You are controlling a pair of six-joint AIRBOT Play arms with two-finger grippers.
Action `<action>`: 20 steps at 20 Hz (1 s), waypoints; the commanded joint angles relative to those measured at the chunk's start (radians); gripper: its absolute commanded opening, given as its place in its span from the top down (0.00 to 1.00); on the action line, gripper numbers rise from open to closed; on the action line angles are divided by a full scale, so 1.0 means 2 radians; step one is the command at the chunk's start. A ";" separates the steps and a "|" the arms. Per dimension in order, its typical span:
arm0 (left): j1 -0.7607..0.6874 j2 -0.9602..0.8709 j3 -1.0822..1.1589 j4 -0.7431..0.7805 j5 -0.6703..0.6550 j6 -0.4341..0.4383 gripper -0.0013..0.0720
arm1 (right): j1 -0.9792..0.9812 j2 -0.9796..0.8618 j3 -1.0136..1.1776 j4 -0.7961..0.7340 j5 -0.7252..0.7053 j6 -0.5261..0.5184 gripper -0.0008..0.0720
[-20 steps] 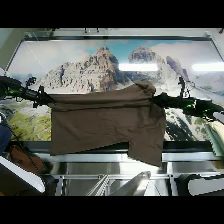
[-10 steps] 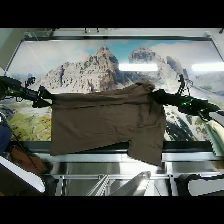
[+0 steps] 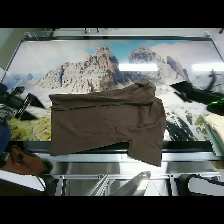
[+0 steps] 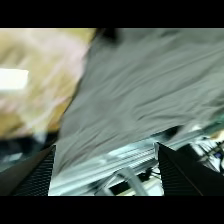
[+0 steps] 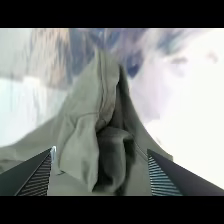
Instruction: Fold the shirts.
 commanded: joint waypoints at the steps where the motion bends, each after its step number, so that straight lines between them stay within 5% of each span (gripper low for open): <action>1: 0.010 0.115 -0.141 0.105 -0.013 -0.036 0.03 | -0.055 0.062 0.000 -0.040 0.035 0.036 0.09; 7: -0.012 0.178 -0.335 0.037 -0.094 -0.017 0.03 | -0.057 0.091 0.000 -0.031 0.061 0.036 0.10; 14: -0.051 0.108 -0.367 0.035 -0.140 -0.015 0.03 | -0.057 0.093 0.000 -0.006 0.142 0.035 0.10; 17: -0.082 0.089 -0.344 0.014 -0.132 0.030 0.70 | -0.058 0.093 0.000 -0.010 0.176 0.037 0.10; 19: -0.097 0.094 -0.325 0.008 -0.136 0.042 0.71 | -0.062 0.093 0.000 -0.032 0.180 0.060 0.10; 20: -0.101 0.101 -0.317 0.008 -0.137 0.049 0.87 | -0.068 0.093 0.000 -0.050 0.179 0.072 0.10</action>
